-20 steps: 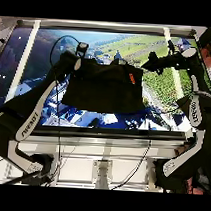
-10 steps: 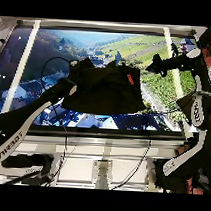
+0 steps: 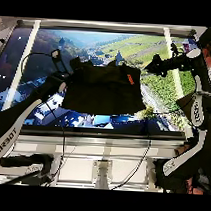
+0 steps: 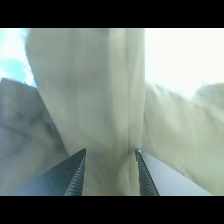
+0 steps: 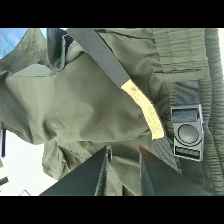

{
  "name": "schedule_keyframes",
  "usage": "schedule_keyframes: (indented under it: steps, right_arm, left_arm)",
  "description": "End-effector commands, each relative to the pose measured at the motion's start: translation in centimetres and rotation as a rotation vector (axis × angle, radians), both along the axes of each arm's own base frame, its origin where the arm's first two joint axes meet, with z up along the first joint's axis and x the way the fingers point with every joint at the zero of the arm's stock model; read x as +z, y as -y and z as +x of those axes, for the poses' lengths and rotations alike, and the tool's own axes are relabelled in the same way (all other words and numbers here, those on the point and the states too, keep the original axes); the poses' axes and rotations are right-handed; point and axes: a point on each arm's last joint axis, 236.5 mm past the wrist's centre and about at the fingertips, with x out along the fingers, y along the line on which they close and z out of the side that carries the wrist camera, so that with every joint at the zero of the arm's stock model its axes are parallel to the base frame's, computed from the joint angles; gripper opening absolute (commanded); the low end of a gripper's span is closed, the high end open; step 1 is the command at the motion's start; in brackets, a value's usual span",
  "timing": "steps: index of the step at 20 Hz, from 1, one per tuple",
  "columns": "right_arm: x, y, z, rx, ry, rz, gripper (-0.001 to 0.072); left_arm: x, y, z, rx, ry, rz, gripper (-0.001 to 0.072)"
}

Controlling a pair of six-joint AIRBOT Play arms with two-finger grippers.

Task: Fold the clothes and pants, and hang the long-sleeved shirts on hangers.

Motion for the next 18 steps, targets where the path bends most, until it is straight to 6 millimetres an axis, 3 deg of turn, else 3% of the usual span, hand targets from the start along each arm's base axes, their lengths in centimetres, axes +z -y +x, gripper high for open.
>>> schedule_keyframes:
  steps: [1,6,9,10,12,14,16,18]
  right_arm:
    - [0.0,0.1,0.1,-0.003,0.002,-0.001,0.0232]
    - [0.0,0.1,0.3,-0.008,0.008,-0.002,0.0228]
    - [0.1,0.4,0.9,-0.028,0.027,-0.007,0.0227]
    - [0.1,0.4,0.9,-0.028,0.027,-0.007,0.0227]
    - [0.1,0.4,0.8,-0.027,0.026,-0.006,0.0224]
    - [0.1,0.4,0.9,-0.027,0.027,-0.007,0.0027]
    - [0.1,0.6,1.2,-0.038,0.039,-0.012,0.0023]
    - [0.2,0.8,1.9,-0.06,0.061,-0.017,0.0023]
  left_arm:
    - [0.3,-3.3,1.0,0.087,0.008,-0.042,0.0368]
    - [-0.1,-5.8,1.1,0.136,-0.015,-0.034,0.0331]
    - [-2.0,-7.1,-0.1,0.168,-0.109,-0.002,0.0052]
    - [-3.1,-7.7,-1.1,0.183,-0.172,0.019,0.0007]
    - [-4.3,-8.3,-2.3,0.199,-0.241,0.042,0.0005]
    - [-2.3,-8.1,-1.5,0.191,-0.171,0.024,0.0005]
    - [2.2,-8.4,-0.3,0.176,-0.036,0.008,0.0005]
    - [5.6,-10.7,-0.5,0.211,0.032,0.008,0.0005]
